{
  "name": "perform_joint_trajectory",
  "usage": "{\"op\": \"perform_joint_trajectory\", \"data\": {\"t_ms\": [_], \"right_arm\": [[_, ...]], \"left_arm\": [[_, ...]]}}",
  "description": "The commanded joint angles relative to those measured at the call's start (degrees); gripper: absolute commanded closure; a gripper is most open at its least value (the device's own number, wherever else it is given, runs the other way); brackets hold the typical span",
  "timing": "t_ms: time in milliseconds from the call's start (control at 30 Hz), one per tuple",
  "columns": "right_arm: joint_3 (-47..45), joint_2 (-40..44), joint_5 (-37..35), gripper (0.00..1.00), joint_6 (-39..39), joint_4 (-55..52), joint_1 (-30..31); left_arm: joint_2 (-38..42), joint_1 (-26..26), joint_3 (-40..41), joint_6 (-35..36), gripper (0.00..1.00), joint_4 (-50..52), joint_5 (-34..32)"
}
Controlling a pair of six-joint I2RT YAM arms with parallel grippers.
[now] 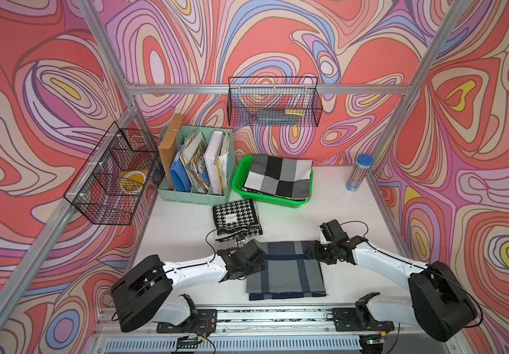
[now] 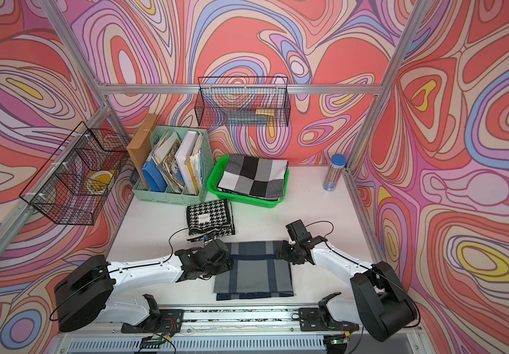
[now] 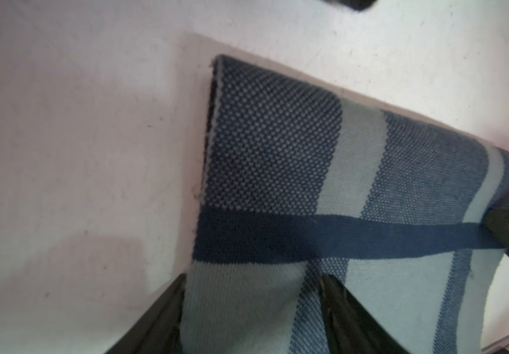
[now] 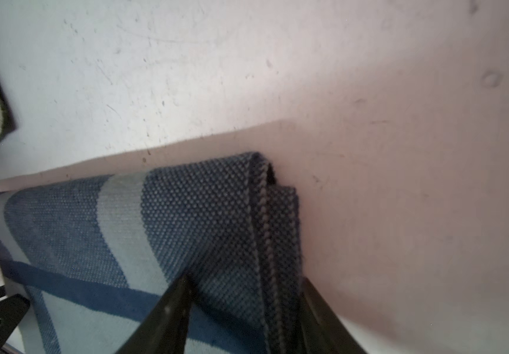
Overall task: Put the folded scarf in the basket
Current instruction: Pick up the scarf at the center of the board, then place the scarf in the basket.
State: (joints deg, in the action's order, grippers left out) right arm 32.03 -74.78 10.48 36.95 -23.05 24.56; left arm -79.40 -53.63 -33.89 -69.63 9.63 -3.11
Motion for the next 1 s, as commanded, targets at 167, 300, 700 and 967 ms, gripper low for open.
{"op": "perform_joint_trajectory", "data": {"t_ms": [167,300,700,967], "right_arm": [[0.57,3.70,-2.77,1.00,4.10,-0.98,4.61],[-0.42,14.54,-5.35,1.00,6.46,-2.65,7.64],[4.53,29.92,-9.51,1.00,9.24,-9.25,9.35],[14.39,25.53,-20.80,1.00,8.15,-13.91,9.30]], "left_arm": [[3.77,-0.74,3.82,0.94,1.00,-2.62,6.22],[15.98,-1.90,9.51,-1.79,1.00,1.50,3.53],[33.03,-4.30,0.16,8.09,1.00,5.12,-0.51],[25.30,-3.15,-11.25,15.04,1.00,8.67,-5.92]]}}
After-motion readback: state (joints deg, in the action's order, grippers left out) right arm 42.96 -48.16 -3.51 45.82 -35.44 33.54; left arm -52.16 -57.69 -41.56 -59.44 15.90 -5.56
